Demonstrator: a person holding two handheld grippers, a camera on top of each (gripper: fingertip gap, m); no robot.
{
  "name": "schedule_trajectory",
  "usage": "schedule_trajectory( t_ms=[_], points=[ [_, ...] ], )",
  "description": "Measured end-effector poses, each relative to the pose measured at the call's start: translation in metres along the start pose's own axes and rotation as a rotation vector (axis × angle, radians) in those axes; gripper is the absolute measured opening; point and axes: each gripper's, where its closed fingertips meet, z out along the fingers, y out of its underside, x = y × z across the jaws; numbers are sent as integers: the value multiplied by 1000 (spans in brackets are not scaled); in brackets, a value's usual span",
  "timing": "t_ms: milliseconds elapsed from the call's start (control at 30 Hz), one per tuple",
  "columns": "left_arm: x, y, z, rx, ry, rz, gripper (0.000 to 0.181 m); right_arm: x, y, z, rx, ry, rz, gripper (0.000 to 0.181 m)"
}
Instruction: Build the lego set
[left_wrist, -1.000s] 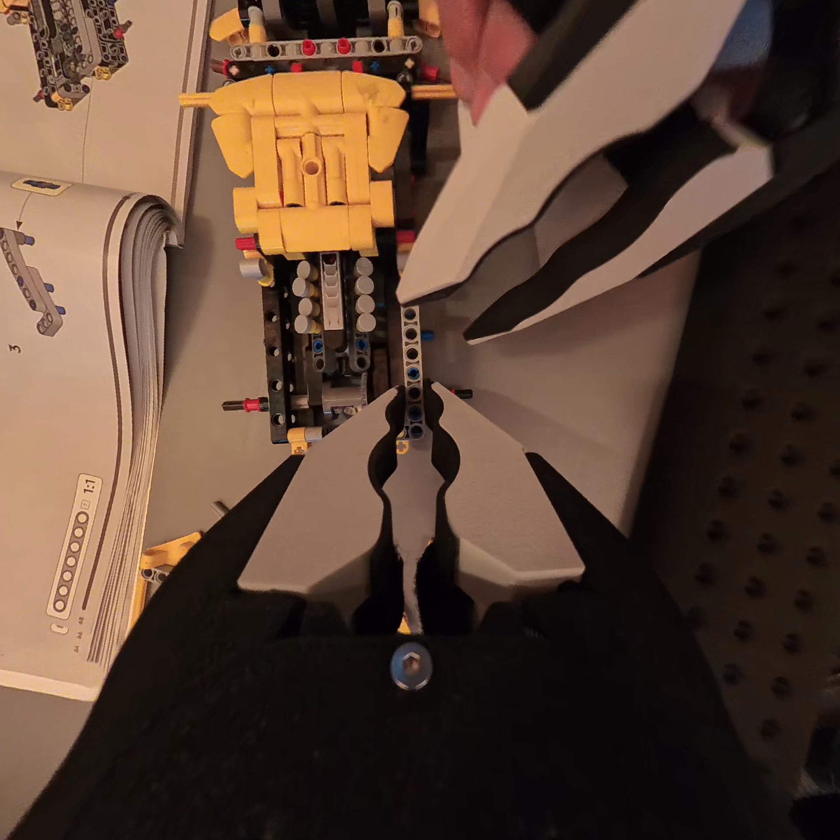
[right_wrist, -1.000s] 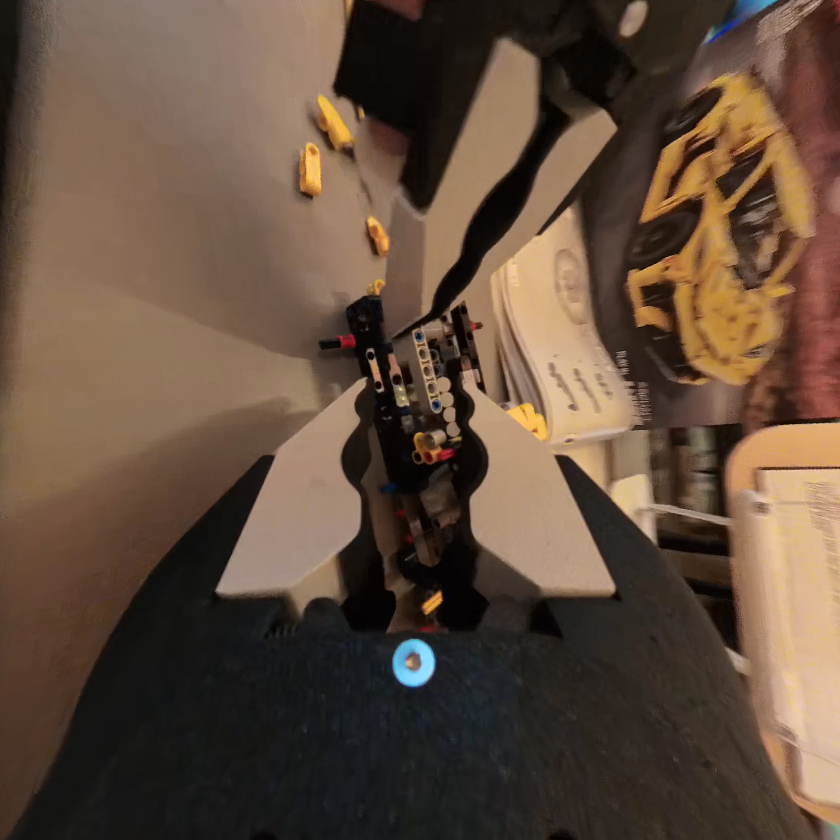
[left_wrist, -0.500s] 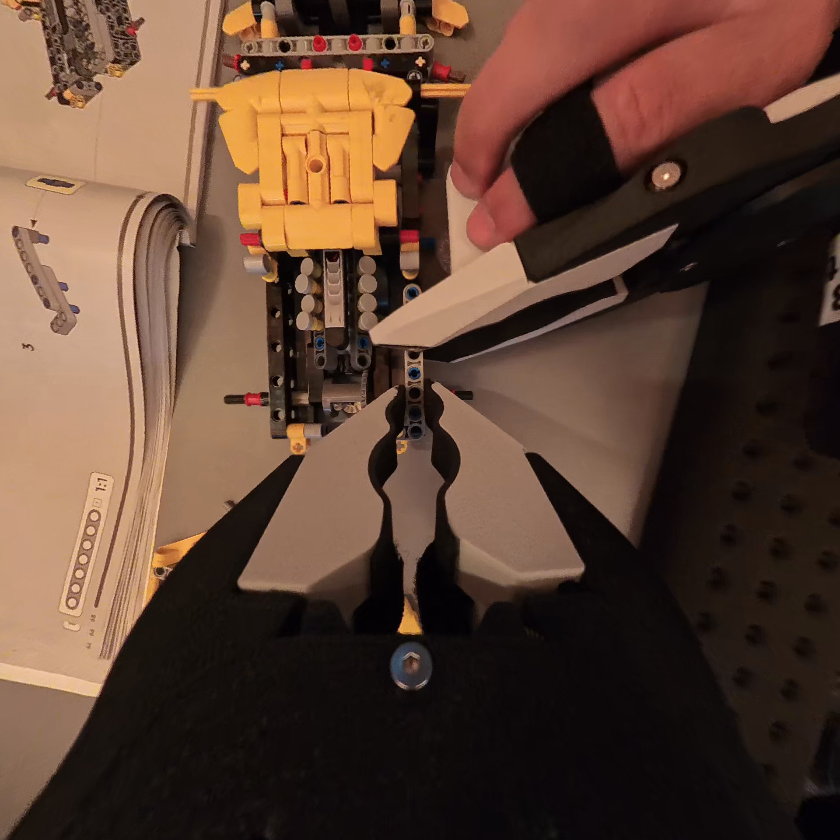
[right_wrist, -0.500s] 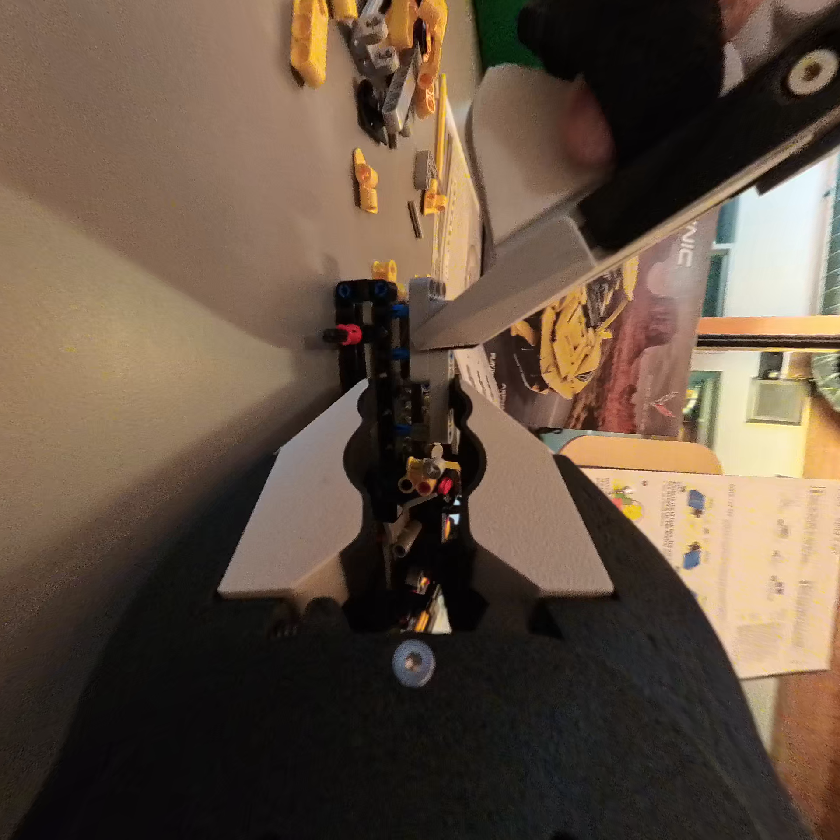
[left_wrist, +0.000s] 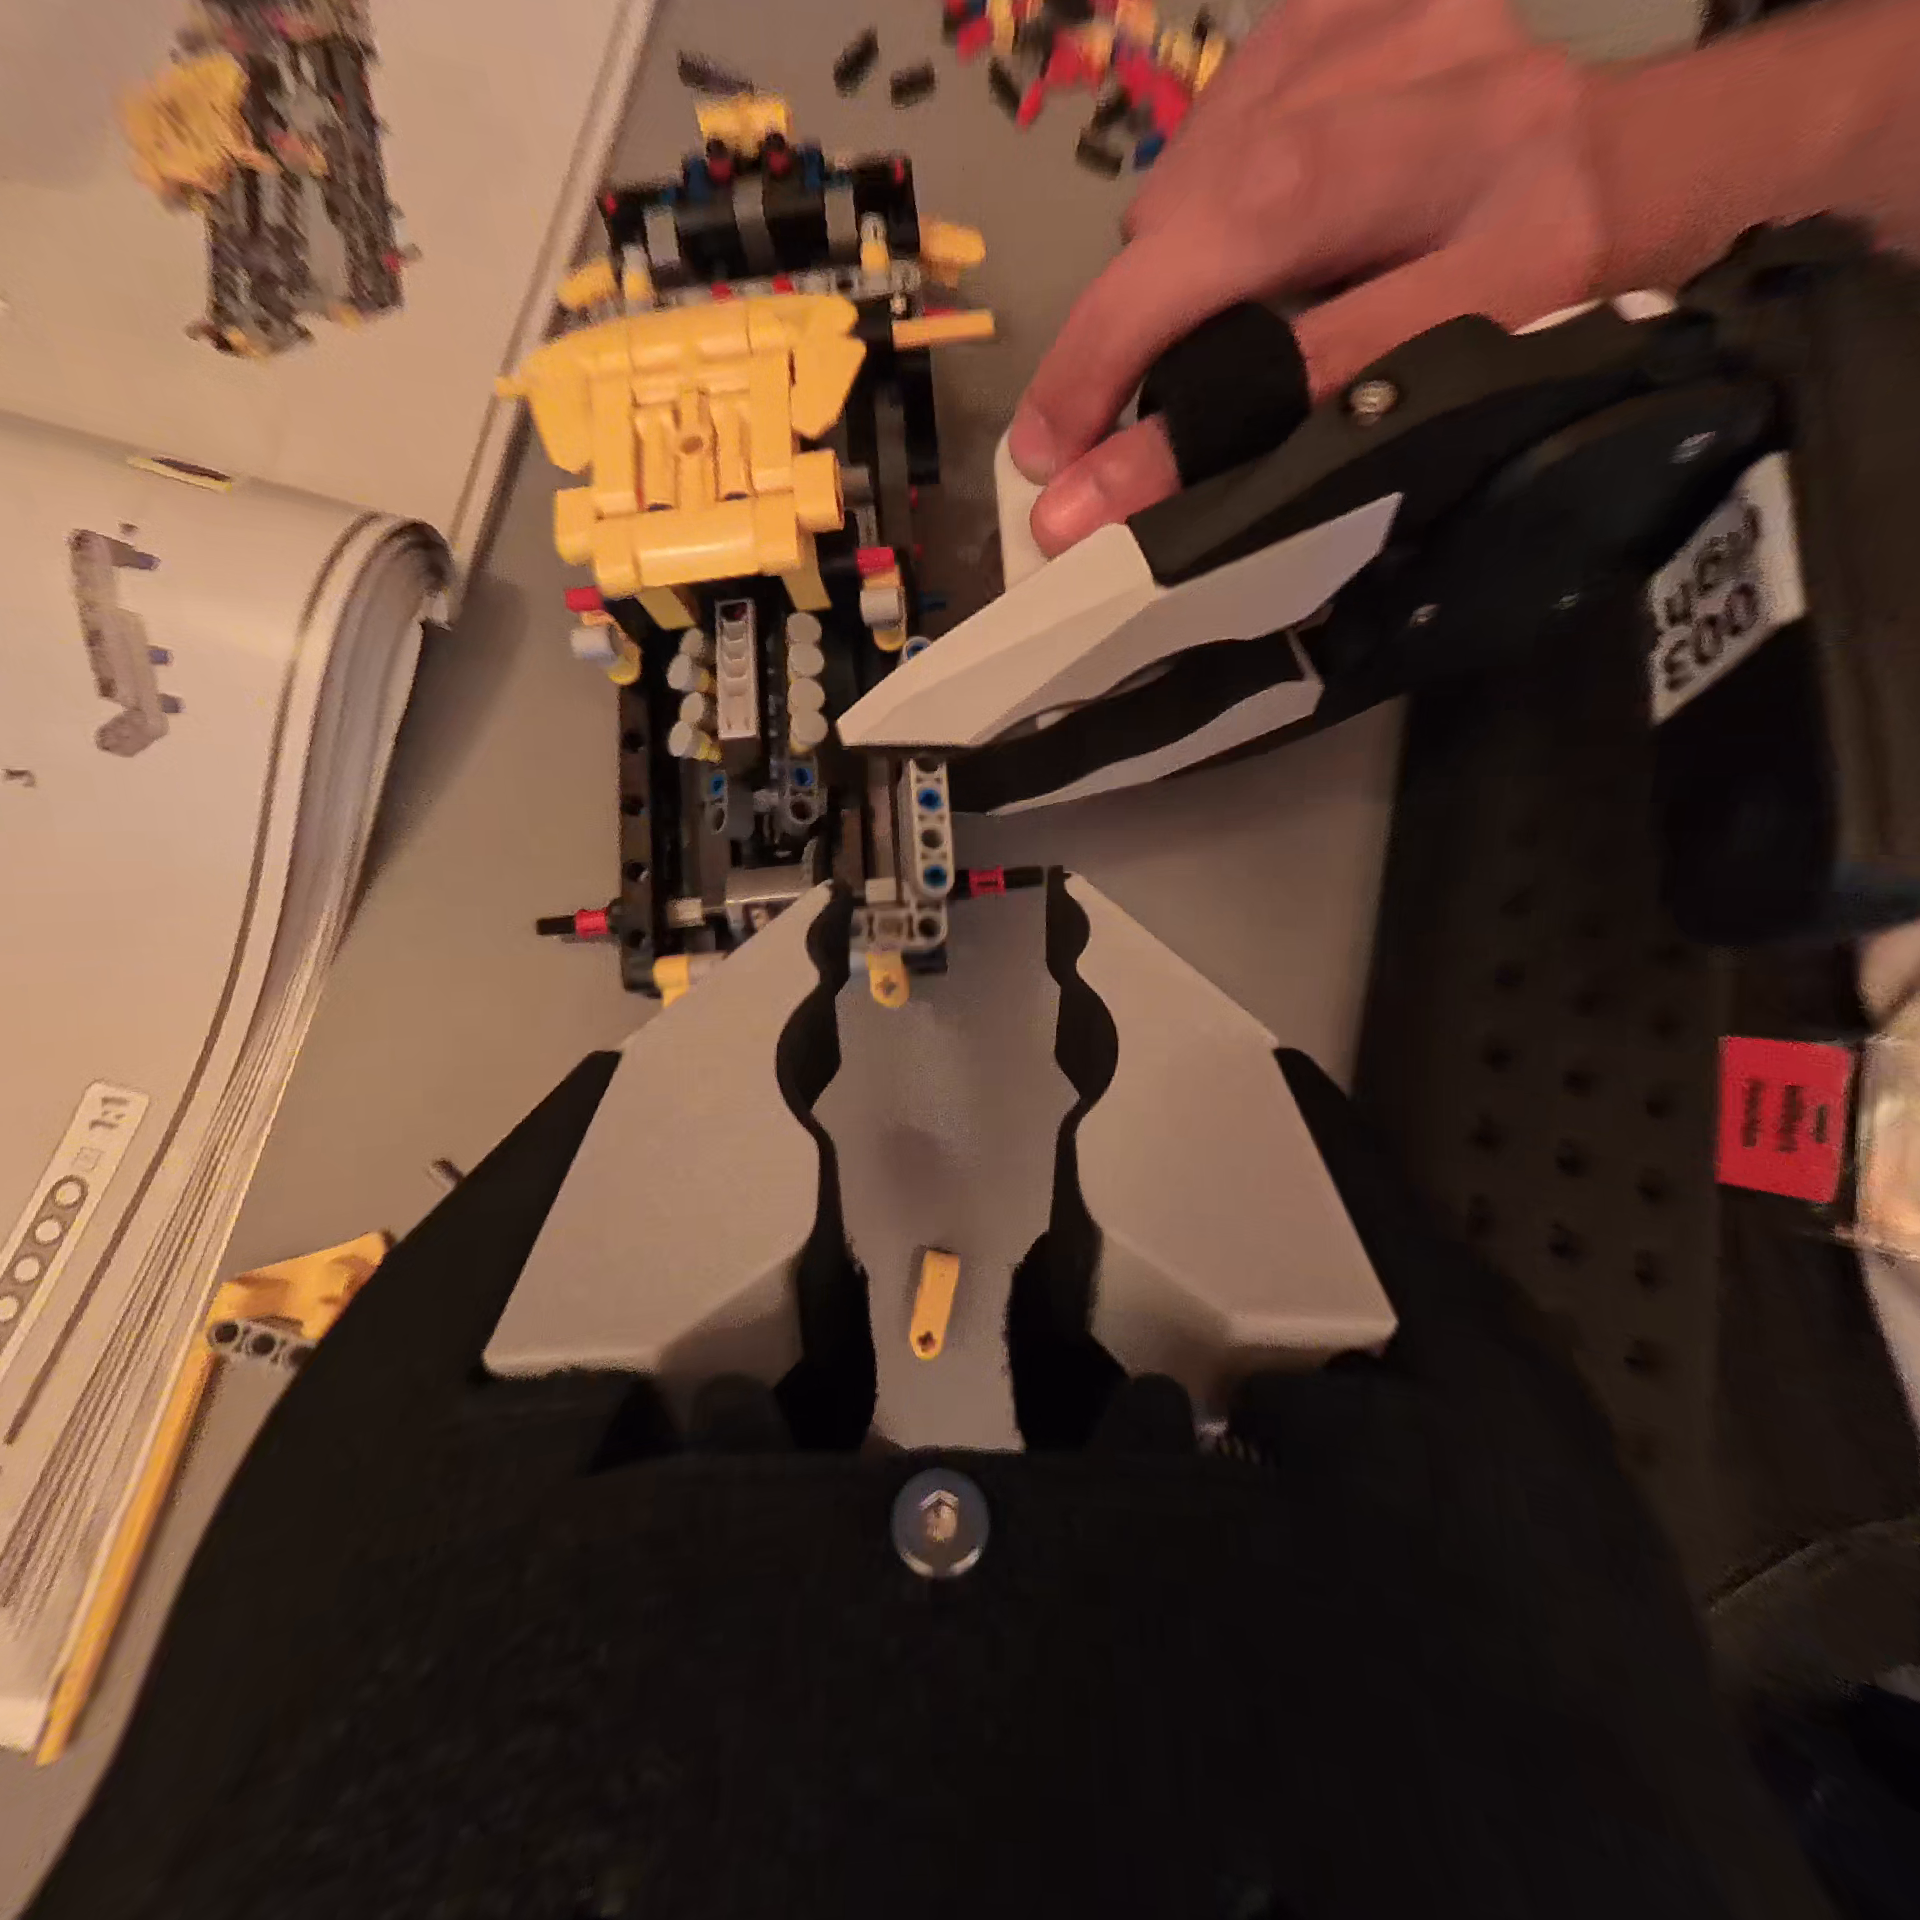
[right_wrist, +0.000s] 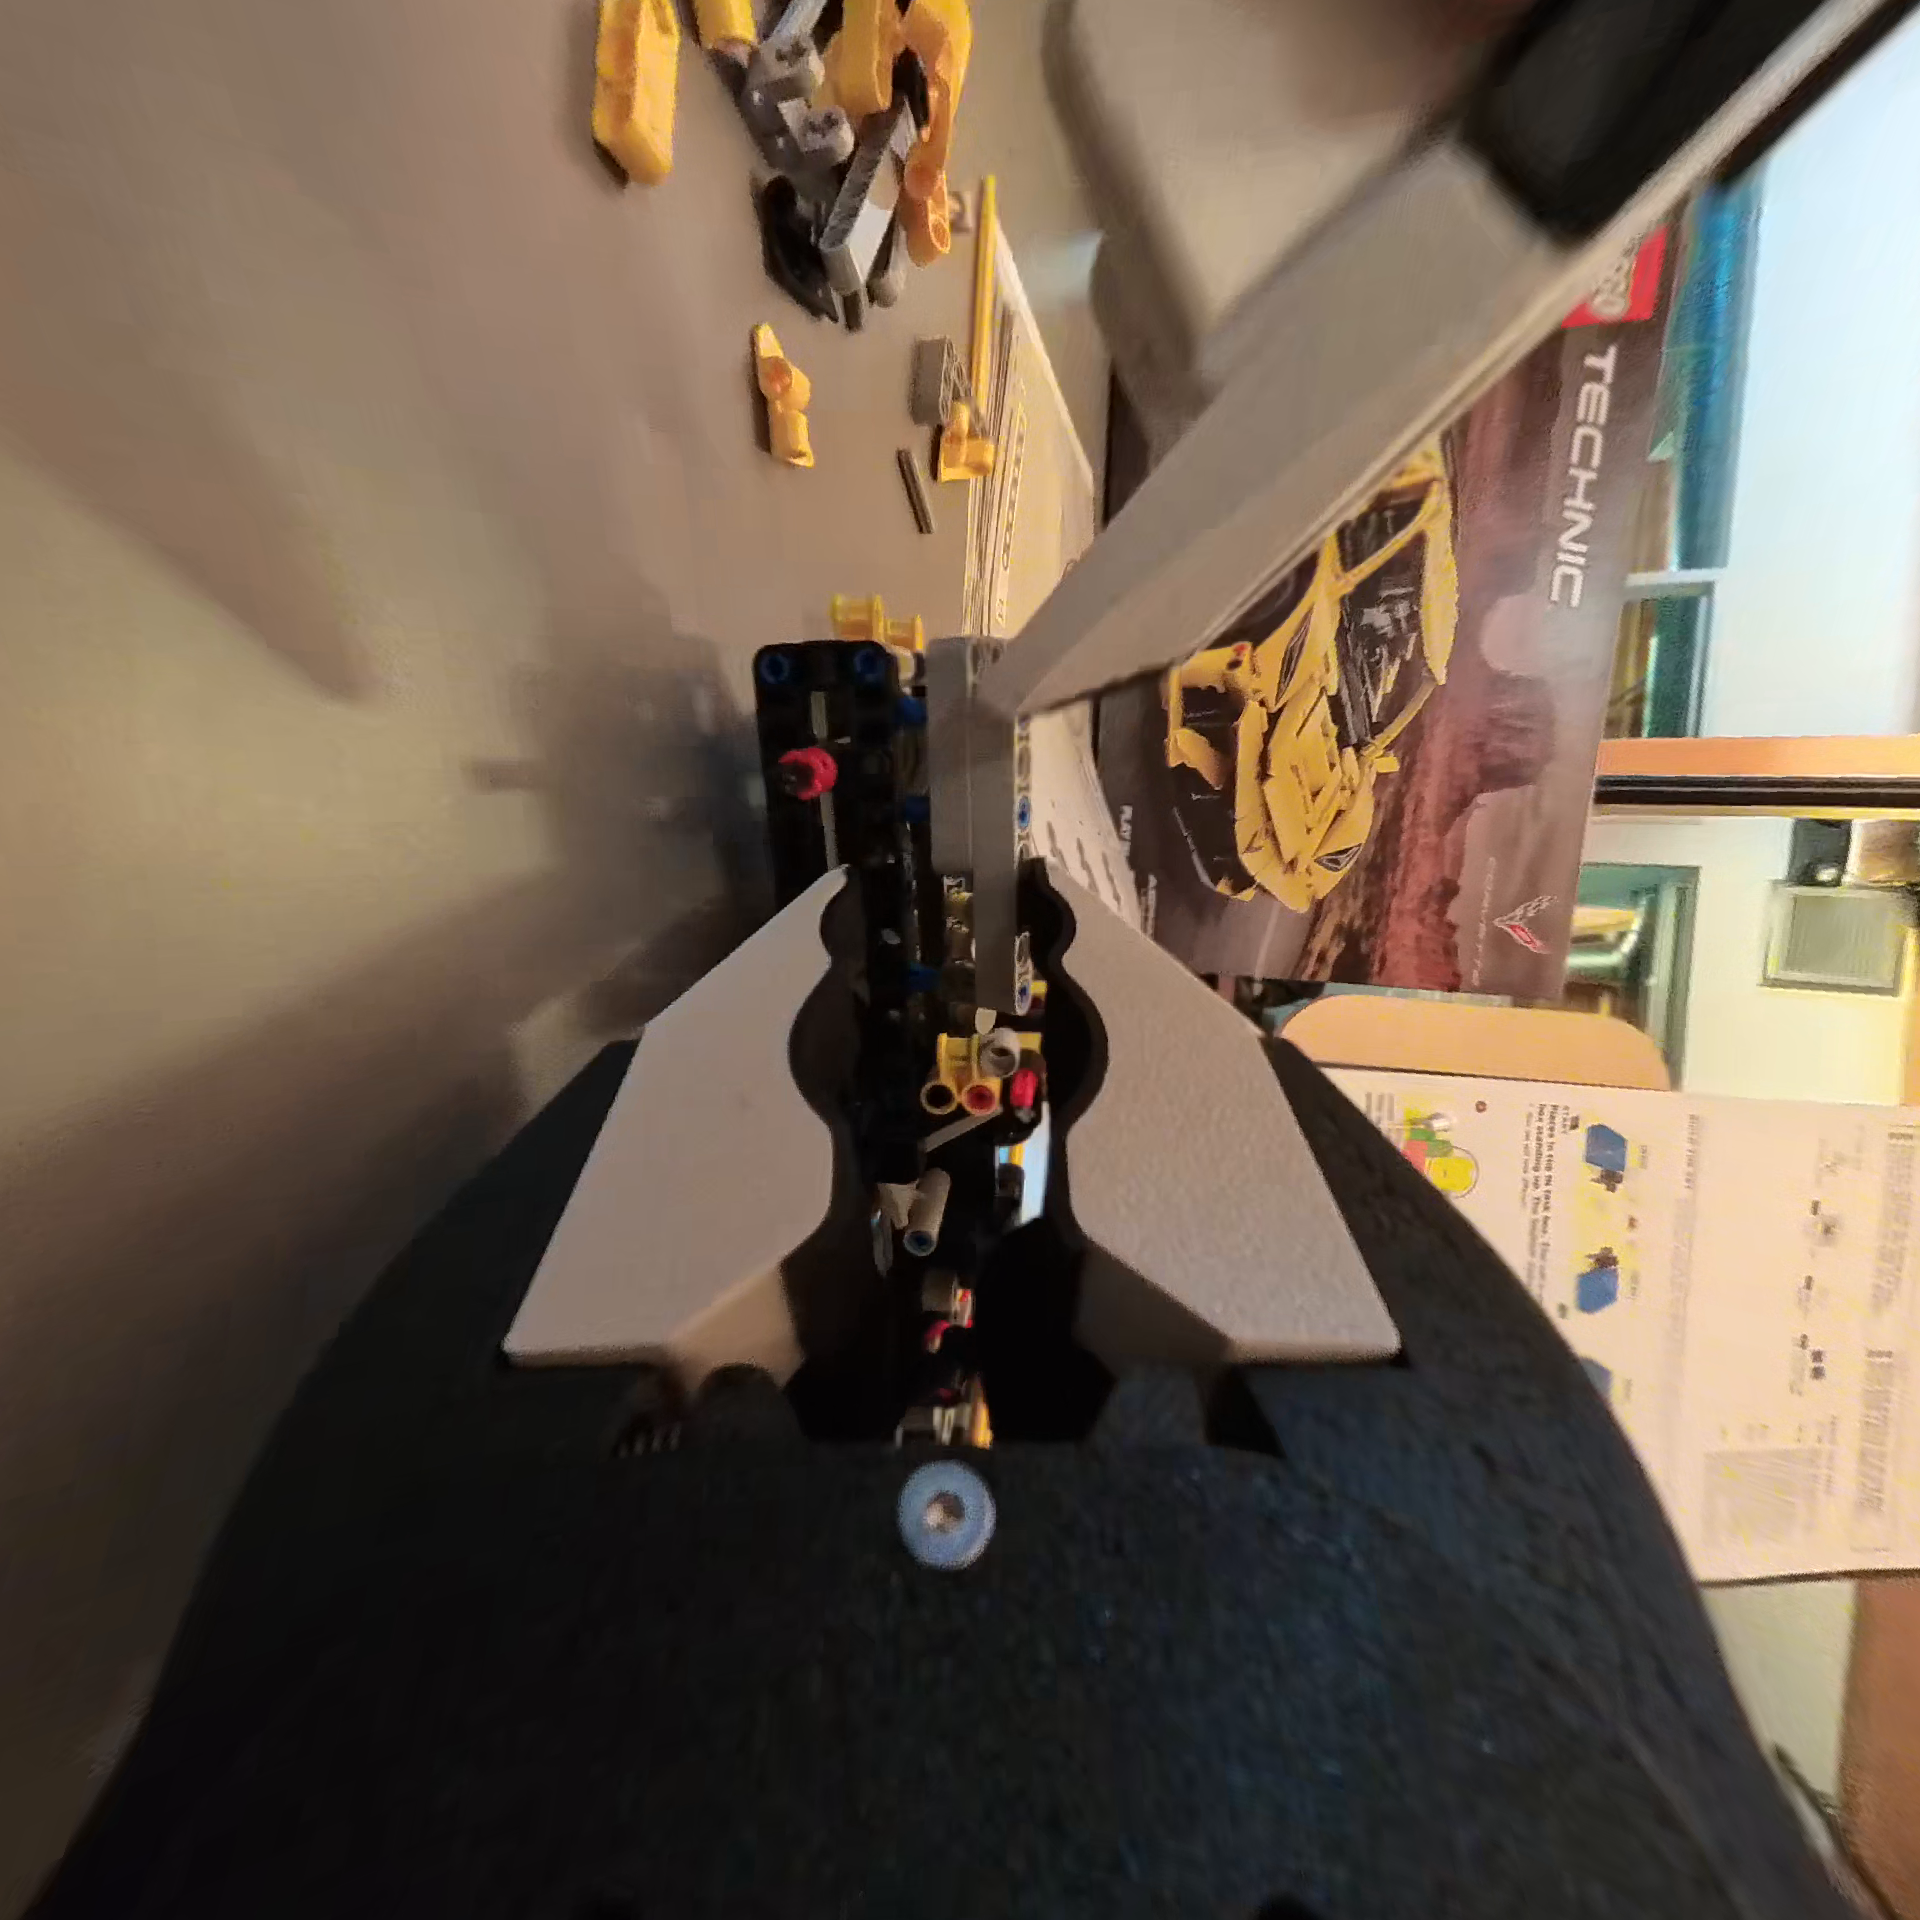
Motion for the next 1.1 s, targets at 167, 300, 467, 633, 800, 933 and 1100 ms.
schedule_trajectory(
  t_ms=[167,300,467,633,800,933,1100],
  points=[
    [4,17,-14,80,-4,-54,37,12,6,-14,16,-118,107,31],
    [23,2,-5,224,77,-183,37,16,9,-24,6,-238,158,31],
    [14,-10,-2,338,-78,-305,37,33,12,-37,15,-294,248,31],
    [22,-36,-8,496,-106,-274,37,53,18,-47,51,-271,361,31],
    [31,-60,-9,653,-81,-230,38,66,20,-52,93,-209,457,31],
    [33,-73,-21,758,-45,-223,30,75,20,-61,145,-197,562,31],
    [32,-74,-34,821,-31,-214,31,78,21,-66,169,-169,615,31]
  ],
)
